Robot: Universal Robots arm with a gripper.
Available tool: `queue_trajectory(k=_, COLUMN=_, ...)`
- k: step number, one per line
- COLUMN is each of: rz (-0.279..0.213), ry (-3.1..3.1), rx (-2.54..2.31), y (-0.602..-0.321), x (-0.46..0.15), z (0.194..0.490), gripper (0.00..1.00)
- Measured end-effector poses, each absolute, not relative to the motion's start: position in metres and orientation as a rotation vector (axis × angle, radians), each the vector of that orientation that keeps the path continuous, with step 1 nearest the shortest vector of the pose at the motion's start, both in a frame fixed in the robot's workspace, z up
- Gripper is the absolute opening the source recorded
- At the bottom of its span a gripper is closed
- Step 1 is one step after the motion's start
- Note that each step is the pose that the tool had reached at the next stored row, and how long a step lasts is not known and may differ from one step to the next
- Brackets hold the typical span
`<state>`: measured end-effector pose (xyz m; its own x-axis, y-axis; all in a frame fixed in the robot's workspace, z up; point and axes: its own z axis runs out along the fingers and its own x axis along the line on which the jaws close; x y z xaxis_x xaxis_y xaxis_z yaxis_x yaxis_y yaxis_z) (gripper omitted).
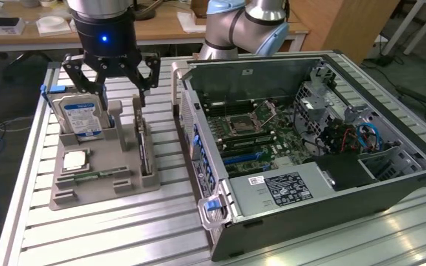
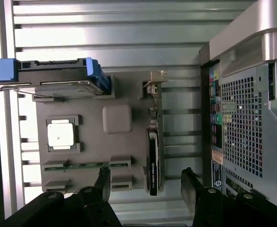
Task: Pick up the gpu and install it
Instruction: 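Pick up the gpu and move the gpu toward the slot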
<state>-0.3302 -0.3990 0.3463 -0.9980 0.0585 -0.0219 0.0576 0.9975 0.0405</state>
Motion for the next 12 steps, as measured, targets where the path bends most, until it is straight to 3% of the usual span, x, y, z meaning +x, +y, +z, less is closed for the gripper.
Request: queue_trajectory(k=12, rz=0.063, ry=3.119, rx=0.008, y=-0.399, x=-0.328, z=0.331, gripper=0.71)
